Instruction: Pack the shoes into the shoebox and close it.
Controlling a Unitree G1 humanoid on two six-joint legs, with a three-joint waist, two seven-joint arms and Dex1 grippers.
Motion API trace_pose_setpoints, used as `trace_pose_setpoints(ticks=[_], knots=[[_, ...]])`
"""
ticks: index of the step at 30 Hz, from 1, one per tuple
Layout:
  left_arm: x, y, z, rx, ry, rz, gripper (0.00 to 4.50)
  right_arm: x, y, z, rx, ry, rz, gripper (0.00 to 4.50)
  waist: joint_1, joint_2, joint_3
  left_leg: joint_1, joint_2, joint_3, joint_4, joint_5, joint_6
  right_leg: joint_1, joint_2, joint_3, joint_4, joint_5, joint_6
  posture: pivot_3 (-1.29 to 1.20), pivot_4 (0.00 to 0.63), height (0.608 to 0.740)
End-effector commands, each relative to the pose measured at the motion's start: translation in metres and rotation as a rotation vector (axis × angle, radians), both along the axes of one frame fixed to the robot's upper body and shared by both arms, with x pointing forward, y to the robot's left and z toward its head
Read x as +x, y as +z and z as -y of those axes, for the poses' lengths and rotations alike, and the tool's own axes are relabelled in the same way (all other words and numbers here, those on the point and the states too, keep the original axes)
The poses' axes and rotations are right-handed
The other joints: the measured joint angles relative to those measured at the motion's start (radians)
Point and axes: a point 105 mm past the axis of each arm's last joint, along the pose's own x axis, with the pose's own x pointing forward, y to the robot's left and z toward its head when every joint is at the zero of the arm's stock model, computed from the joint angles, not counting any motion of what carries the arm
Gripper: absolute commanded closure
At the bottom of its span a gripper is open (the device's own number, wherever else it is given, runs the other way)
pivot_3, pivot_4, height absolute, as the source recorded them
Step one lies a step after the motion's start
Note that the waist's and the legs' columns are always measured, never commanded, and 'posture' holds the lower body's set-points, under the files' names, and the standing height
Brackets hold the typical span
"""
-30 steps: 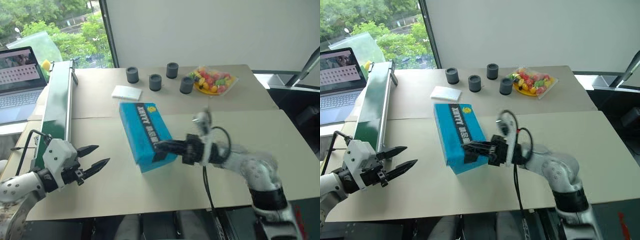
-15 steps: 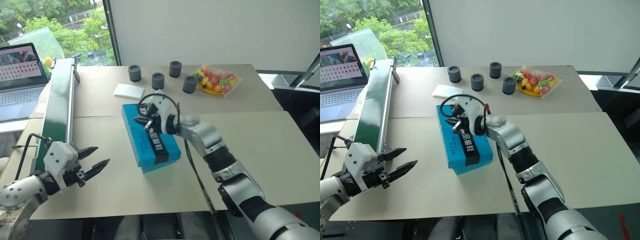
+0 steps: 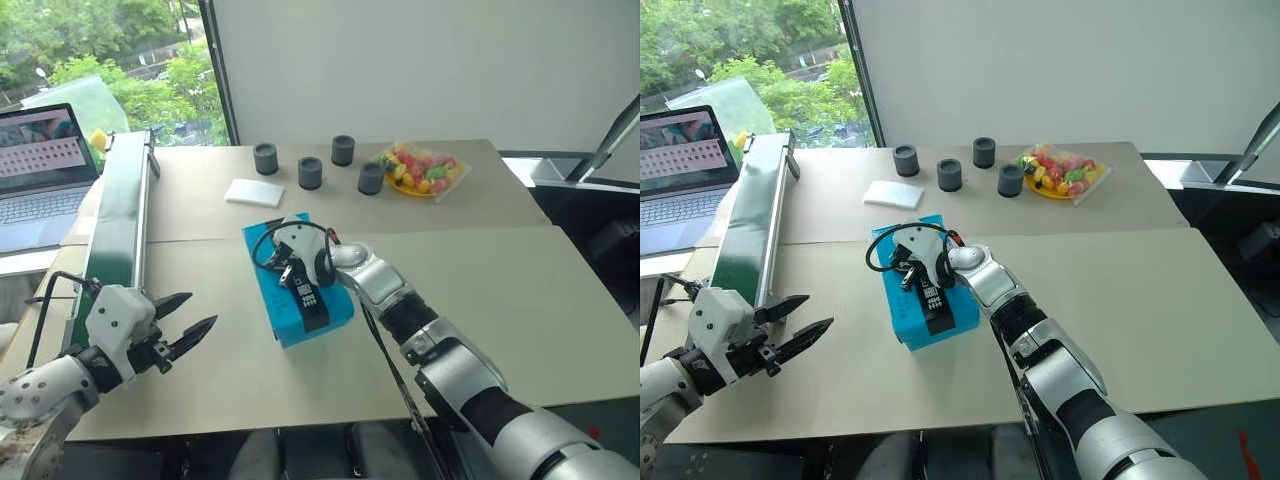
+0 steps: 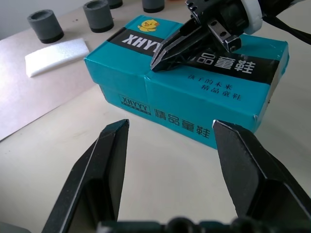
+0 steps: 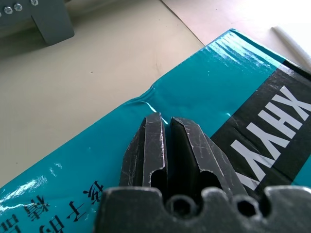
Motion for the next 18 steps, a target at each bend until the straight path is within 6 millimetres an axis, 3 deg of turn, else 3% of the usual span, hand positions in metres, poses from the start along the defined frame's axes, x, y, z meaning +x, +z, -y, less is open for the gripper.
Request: trace_pose_setpoints(ticks=[1, 4, 6, 9, 12, 18], knots=[[0.0, 0.01, 0.002, 0.008, 0.023, 0.047, 1.57, 0.01, 0.021, 0.017, 0.149, -0.09, -0.076, 3.87, 0.001, 0.0, 0.0, 0.0, 0.0, 0.0, 0.0, 0.0, 0.0, 0.0, 0.0, 0.0, 0.0, 0.0, 0.0, 0.0, 0.15, 0.726], [-0.002, 0.013, 0.004, -0.02, 0.052, 0.073, 1.57, 0.01, 0.1, 0.04, 0.527, -0.096, -0.158, 3.87, 0.006, -0.001, 0.002, -0.009, 0.0, 0.0, 0.001, 0.0, 0.0, -0.004, 0.0, 0.0, 0.0, 0.005, 0.006, 0.0, 0.15, 0.726], [-0.003, 0.013, 0.005, -0.024, 0.08, 0.086, 1.57, 0.008, 0.128, 0.066, 0.654, -0.096, -0.185, 3.87, 0.008, -0.001, 0.002, -0.023, -0.001, 0.0, 0.002, 0.0, 0.0, -0.019, -0.001, 0.0, 0.002, 0.01, 0.0, 0.0, 0.15, 0.726], [-0.004, 0.012, 0.004, -0.046, 0.116, 0.093, 1.57, 0.006, 0.134, 0.098, 0.697, -0.143, -0.202, 3.87, 0.009, -0.001, 0.001, -0.029, -0.001, -0.003, 0.001, -0.002, -0.003, -0.024, 0.0, -0.002, 0.002, 0.01, 0.0, 0.0, 0.15, 0.726], [-0.002, 0.014, 0.002, -0.103, 0.191, 0.125, 1.57, 0.016, 0.115, 0.143, 0.636, -0.309, -0.182, 3.87, 0.004, -0.001, 0.001, -0.029, 0.0, -0.002, 0.001, -0.005, -0.003, -0.023, 0.0, -0.001, -0.001, 0.008, 0.001, 0.0, 0.15, 0.726], [-0.001, 0.016, 0.011, -0.165, 0.229, 0.148, 1.57, 0.02, 0.094, 0.166, 0.585, -0.455, -0.188, 3.87, -0.006, -0.001, 0.002, -0.027, 0.0, 0.003, 0.001, -0.005, -0.003, -0.023, 0.001, 0.002, 0.0, 0.009, 0.0, 0.0, 0.15, 0.726]])
